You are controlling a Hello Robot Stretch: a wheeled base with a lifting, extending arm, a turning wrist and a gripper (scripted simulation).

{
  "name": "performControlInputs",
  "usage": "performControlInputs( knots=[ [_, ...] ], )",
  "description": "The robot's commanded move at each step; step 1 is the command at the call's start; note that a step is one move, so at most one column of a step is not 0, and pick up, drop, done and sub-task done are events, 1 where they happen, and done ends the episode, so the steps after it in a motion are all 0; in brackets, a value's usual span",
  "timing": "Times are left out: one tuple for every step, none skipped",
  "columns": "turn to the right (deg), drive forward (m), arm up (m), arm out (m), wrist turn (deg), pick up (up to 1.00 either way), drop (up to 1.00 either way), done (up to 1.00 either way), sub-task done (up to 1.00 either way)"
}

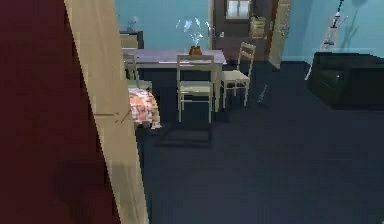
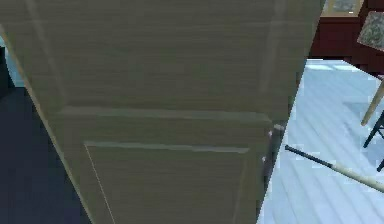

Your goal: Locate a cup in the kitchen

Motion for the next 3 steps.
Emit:
performControlInputs(
  knots=[
    [24.0, 0.0, 0.0, 0.0, 0.0, 0.0, 0.0, 0.0, 0.0],
    [0.0, 0.8, 0.0, 0.0, 0.0, 0.0, 0.0, 0.0, 0.0],
    [3.0, 0.0, 0.0, 0.0, 0.0, 0.0, 0.0, 0.0, 0.0]
  ],
)
